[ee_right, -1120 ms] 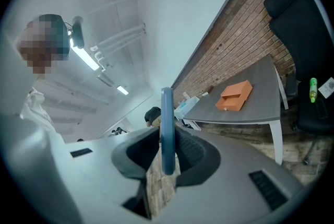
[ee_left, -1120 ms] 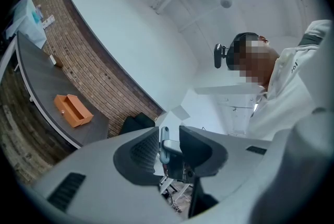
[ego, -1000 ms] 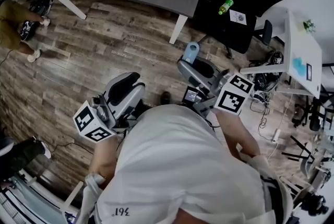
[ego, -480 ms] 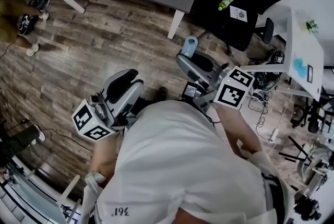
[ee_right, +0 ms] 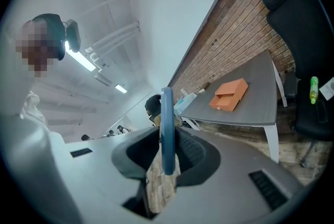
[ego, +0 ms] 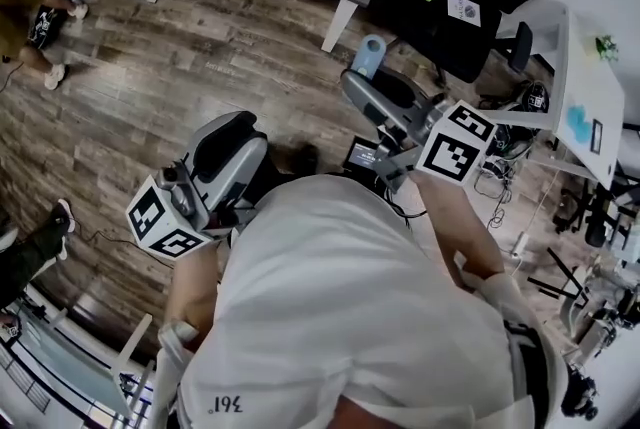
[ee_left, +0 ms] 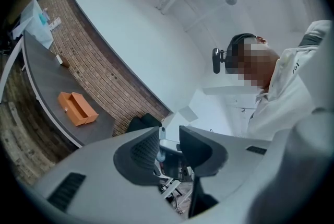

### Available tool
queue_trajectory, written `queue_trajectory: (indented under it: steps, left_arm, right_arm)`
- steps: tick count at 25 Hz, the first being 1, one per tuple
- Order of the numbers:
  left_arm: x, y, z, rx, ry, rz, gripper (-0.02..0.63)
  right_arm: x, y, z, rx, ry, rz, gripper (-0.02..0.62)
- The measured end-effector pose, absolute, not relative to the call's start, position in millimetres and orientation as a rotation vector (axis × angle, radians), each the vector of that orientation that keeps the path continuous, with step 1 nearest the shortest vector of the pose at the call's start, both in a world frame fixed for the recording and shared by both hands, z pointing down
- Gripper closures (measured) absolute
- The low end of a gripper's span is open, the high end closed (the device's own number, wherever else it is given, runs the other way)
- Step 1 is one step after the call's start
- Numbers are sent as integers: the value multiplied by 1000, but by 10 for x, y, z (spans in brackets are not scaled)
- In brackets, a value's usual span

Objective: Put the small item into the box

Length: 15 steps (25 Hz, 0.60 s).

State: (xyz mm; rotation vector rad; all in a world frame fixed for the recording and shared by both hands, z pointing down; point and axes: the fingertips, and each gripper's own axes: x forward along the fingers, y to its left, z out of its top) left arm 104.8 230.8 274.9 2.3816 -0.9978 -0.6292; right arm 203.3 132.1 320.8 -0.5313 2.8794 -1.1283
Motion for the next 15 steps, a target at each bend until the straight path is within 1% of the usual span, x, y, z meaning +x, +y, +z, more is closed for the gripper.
queue_trajectory:
  steps: [7, 15]
  left_arm:
    - [640, 2025, 2777, 2391, -956, -634, 486]
    - [-51, 1607, 2679, 2423, -846, -619, 486]
  right_arm:
    - [1700, 957, 3176, -609, 2874, -1087, 499]
    - [1214, 502, 3017, -781, 2835, -1032, 499]
